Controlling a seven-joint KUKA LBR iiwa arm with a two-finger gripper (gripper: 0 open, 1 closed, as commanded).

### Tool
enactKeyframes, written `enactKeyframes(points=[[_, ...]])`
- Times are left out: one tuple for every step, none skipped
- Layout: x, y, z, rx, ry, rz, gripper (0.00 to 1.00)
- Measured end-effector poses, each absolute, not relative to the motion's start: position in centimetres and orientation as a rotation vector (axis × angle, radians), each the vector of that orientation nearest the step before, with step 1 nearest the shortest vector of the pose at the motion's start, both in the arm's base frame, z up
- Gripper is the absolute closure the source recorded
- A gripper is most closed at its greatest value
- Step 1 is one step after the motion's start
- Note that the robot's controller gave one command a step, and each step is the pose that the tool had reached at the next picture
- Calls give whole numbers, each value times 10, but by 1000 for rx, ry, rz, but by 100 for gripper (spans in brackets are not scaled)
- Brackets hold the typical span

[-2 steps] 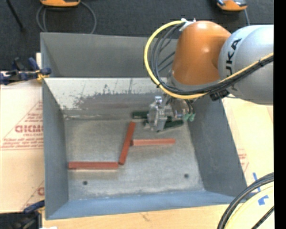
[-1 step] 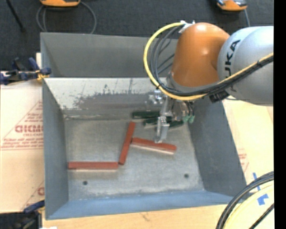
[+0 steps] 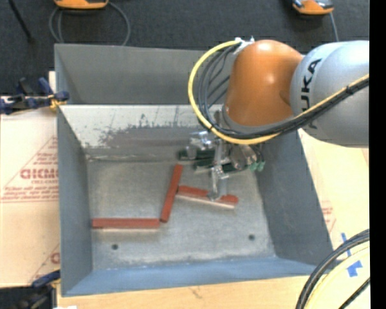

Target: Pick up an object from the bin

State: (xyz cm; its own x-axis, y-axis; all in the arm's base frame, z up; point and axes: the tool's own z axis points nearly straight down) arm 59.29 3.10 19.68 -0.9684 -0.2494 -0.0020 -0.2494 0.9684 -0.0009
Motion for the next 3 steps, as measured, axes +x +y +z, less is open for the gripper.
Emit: enactKeyframes(points=[[567,16,68,-421,3110,3,0],[570,16,73,-419,3103,1,100],[566,8,224,-460,3095,-5,100]])
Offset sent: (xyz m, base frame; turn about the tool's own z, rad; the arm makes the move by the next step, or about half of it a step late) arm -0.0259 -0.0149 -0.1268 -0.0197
